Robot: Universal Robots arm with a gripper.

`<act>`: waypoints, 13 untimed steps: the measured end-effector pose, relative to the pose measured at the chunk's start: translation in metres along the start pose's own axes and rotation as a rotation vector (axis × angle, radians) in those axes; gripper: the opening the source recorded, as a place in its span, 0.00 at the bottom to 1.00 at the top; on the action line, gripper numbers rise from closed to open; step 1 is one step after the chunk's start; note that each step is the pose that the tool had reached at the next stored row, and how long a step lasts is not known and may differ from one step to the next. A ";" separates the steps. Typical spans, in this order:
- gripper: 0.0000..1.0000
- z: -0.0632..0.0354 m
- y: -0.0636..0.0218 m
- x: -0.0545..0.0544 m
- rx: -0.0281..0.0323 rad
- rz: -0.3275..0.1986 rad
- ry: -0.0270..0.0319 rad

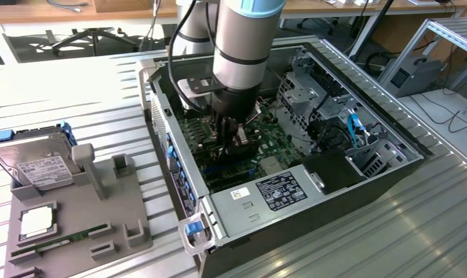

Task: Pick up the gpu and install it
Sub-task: 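Insert the gpu into the slot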

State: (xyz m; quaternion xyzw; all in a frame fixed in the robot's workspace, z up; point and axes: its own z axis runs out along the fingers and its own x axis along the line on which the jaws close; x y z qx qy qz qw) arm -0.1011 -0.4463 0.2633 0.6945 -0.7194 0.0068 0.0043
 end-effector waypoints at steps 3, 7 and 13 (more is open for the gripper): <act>0.41 -0.0098 0.0000 0.000 -0.0001 0.000 -0.0012; 0.41 -0.0211 -0.0002 0.000 0.0000 0.000 -0.0024; 0.39 -0.0314 0.0000 -0.004 0.0000 0.000 -0.0025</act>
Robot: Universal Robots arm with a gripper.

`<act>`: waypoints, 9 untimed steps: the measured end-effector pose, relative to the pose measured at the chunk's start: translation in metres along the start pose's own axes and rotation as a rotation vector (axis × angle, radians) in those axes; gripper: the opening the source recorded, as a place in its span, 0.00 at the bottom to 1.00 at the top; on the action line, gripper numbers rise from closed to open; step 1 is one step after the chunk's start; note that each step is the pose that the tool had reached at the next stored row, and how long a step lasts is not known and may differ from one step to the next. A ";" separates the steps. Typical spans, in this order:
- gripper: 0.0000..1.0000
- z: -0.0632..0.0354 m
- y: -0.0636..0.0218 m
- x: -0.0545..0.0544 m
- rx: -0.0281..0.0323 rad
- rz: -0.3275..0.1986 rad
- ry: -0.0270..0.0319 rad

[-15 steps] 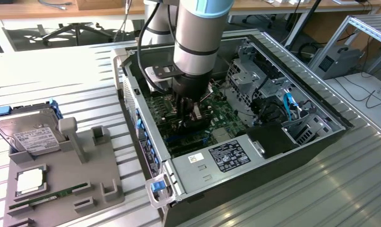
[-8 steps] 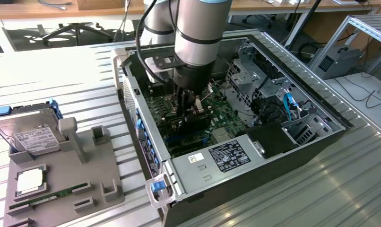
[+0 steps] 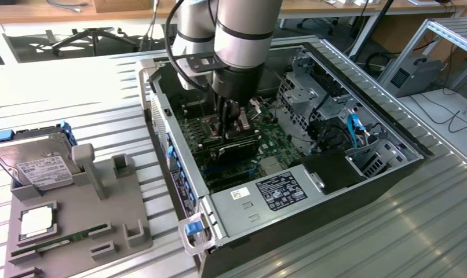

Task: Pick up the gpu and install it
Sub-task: 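Insert the gpu into the slot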

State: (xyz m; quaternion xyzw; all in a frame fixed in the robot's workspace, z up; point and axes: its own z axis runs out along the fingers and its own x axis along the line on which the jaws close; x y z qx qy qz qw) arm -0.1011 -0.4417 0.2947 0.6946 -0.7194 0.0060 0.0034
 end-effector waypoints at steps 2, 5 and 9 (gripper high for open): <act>0.26 -0.0001 -0.0003 -0.001 -0.0001 0.000 0.0001; 0.11 0.0000 -0.0064 -0.002 -0.0044 -0.001 -0.0008; 0.11 0.0006 -0.0270 -0.002 -0.0177 -0.004 -0.0004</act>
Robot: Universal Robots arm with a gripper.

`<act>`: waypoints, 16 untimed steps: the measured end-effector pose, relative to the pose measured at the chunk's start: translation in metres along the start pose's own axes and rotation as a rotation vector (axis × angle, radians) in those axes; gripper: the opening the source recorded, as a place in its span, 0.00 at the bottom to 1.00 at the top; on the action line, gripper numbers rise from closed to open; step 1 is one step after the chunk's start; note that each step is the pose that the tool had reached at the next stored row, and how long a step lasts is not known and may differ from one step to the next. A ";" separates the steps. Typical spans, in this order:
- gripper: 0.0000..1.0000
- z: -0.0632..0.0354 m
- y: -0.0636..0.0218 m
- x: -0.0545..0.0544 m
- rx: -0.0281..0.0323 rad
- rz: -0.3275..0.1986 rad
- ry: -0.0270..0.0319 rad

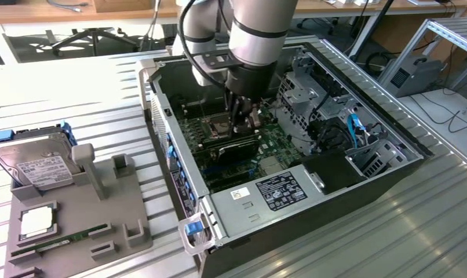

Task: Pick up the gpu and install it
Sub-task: 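Insert the gpu into the slot, then press down on the gpu until it lock into place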

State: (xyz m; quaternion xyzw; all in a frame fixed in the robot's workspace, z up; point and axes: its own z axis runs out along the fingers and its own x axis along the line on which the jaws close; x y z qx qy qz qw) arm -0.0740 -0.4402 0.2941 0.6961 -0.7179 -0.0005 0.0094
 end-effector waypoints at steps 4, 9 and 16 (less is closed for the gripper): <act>0.11 0.0004 -0.0226 -0.001 -0.0145 -0.001 0.0004; 0.11 0.0003 -0.0264 -0.001 -0.0160 -0.001 0.0004; 0.11 0.0009 -0.0031 0.000 -0.0155 -0.001 0.0005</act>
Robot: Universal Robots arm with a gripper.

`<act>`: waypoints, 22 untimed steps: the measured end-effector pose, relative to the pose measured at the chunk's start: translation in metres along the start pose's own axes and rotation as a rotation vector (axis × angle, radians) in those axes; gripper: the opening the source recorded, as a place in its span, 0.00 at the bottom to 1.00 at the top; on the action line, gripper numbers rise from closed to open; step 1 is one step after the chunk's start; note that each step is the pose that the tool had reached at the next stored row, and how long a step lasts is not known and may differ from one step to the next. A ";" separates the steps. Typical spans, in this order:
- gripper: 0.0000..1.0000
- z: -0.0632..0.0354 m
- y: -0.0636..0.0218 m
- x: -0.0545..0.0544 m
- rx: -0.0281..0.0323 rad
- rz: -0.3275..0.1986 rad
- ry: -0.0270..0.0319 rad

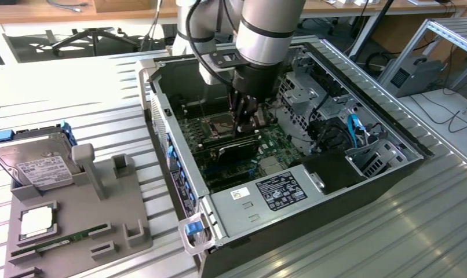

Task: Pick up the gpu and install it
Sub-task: 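Press down on the gpu until it lock into place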

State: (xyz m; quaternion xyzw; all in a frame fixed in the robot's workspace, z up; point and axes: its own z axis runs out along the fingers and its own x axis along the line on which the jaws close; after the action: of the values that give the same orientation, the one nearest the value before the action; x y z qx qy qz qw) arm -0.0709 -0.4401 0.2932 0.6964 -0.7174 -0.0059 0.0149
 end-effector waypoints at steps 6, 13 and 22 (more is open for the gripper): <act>0.11 0.0037 0.0217 0.001 0.0004 0.000 0.0000; 0.11 0.0137 0.0447 0.001 0.0004 0.000 0.0067; 0.11 0.0162 0.0469 0.001 0.0004 0.000 0.0080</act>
State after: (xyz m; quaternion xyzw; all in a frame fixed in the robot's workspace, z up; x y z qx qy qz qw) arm -0.1182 -0.4402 0.2783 0.6964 -0.7174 -0.0030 0.0177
